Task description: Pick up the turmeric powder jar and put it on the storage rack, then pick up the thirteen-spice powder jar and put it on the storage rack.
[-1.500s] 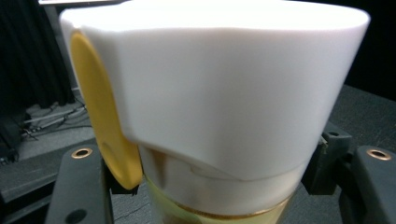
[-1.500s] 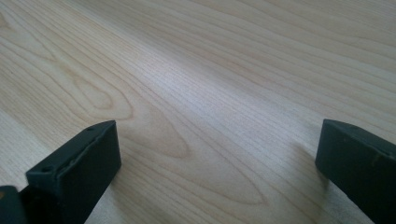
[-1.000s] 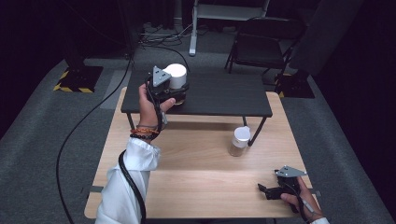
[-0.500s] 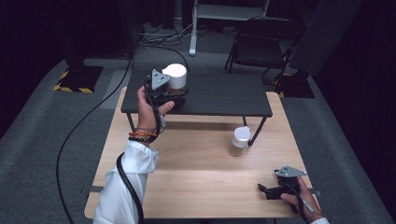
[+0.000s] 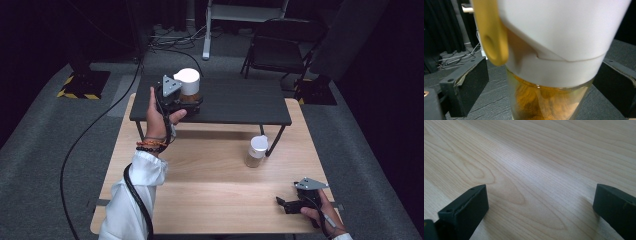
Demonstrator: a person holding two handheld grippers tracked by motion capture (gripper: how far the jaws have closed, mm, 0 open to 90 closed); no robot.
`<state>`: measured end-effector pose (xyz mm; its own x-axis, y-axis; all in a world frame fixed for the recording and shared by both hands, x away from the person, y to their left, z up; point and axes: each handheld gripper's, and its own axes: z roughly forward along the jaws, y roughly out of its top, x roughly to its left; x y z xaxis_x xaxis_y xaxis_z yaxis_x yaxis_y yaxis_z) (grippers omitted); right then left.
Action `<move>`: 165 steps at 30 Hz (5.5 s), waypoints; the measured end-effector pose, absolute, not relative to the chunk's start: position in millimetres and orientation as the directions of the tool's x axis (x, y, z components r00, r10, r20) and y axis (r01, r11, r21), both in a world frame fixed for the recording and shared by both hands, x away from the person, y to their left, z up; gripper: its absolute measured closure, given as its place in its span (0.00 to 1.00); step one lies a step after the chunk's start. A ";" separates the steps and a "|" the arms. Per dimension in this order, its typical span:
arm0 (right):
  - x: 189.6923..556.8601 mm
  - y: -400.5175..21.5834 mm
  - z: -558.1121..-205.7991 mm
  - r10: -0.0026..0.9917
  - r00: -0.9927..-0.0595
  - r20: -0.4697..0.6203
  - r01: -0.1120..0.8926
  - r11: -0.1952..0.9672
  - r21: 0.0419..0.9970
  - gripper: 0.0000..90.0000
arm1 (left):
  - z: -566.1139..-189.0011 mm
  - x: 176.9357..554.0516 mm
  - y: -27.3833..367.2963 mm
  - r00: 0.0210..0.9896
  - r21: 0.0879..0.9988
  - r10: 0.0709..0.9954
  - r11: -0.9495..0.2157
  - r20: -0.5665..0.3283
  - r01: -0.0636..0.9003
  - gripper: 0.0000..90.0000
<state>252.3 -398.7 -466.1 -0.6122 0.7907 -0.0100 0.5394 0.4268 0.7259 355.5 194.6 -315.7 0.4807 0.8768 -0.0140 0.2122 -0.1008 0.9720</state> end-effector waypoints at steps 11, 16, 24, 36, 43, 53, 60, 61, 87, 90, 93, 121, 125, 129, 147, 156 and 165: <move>252.3 -398.7 -466.0 0.791 -0.612 -0.010 0.540 0.427 0.726 0.00 | -321.2 338.4 193.7 0.483 0.971 0.873 -0.164 0.062 0.172 0.01; 252.3 -398.7 -466.0 0.791 -0.612 -0.010 0.539 0.427 0.726 0.00 | -326.8 325.6 190.5 0.467 0.967 0.876 -0.213 0.124 0.143 0.00; 252.2 -398.6 -466.0 0.791 -0.612 -0.010 0.539 0.427 0.726 0.00 | -335.0 296.5 194.9 0.472 0.966 0.861 -0.249 0.189 0.067 0.00; 252.2 -398.6 -466.0 0.791 -0.612 -0.010 0.539 0.427 0.726 0.00 | -366.6 259.1 190.6 0.484 0.923 0.810 -0.385 0.332 0.011 0.00; 252.2 -398.6 -466.0 0.791 -0.612 -0.010 0.539 0.427 0.726 0.00 | -380.7 253.5 188.5 0.504 0.910 0.791 -0.414 0.347 0.022 0.00; 252.2 -398.6 -466.0 0.791 -0.612 -0.010 0.539 0.427 0.726 0.00 | -402.6 246.4 180.6 0.556 0.873 0.743 -0.483 0.372 0.061 0.00; 252.2 -398.6 -466.0 0.791 -0.612 -0.010 0.539 0.427 0.726 0.00 | -418.9 239.9 174.6 0.587 0.829 0.700 -0.553 0.407 0.084 0.00; 252.2 -398.6 -466.0 0.791 -0.612 -0.010 0.540 0.427 0.726 0.00 | -420.9 240.0 174.6 0.592 0.824 0.696 -0.559 0.406 0.091 0.00; 251.4 -399.2 -465.9 0.792 -0.610 -0.011 0.541 0.426 0.725 0.00 | -458.0 247.5 190.6 0.679 0.683 0.696 -0.614 0.233 0.395 0.01; 251.4 -399.4 -465.9 0.792 -0.610 -0.011 0.541 0.426 0.725 0.00 | -458.1 249.4 199.2 0.670 0.690 0.716 -0.585 0.194 0.426 0.01; 251.3 -399.4 -466.0 0.792 -0.610 -0.011 0.541 0.426 0.725 0.00 | -459.6 251.8 208.8 0.664 0.698 0.732 -0.554 0.149 0.454 0.01; 250.8 -399.2 -466.0 0.794 -0.608 -0.011 0.542 0.425 0.726 0.00 | -460.5 266.5 236.4 0.646 0.690 0.764 -0.468 0.002 0.551 0.00; 250.8 -399.1 -466.0 0.794 -0.608 -0.011 0.542 0.425 0.726 0.00 | -460.5 266.4 236.3 0.646 0.690 0.764 -0.468 0.002 0.552 0.00; 250.7 -398.9 -466.0 0.795 -0.607 -0.011 0.542 0.424 0.725 0.00 | -460.5 266.8 236.6 0.648 0.691 0.762 -0.470 0.003 0.550 0.00; 233.5 -398.5 -453.0 0.809 -0.585 -0.062 0.476 0.404 0.781 0.02 | -460.5 267.3 236.9 0.651 0.691 0.759 -0.473 0.005 0.547 0.00; 222.4 -395.0 -444.3 0.820 -0.565 -0.091 0.424 0.382 0.821 0.01 | -460.5 267.3 236.8 0.651 0.691 0.759 -0.473 0.005 0.547 0.00; 220.2 -393.6 -441.2 0.818 -0.567 -0.096 0.408 0.380 0.830 0.01 | -460.6 267.3 236.9 0.651 0.691 0.759 -0.473 0.004 0.547 0.00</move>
<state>220.2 -393.6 -441.2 -0.5671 0.8181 -0.0957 0.4083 0.3801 0.8299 267.3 236.9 -460.6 0.6508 0.7592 0.0045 0.5469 -0.4729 0.6908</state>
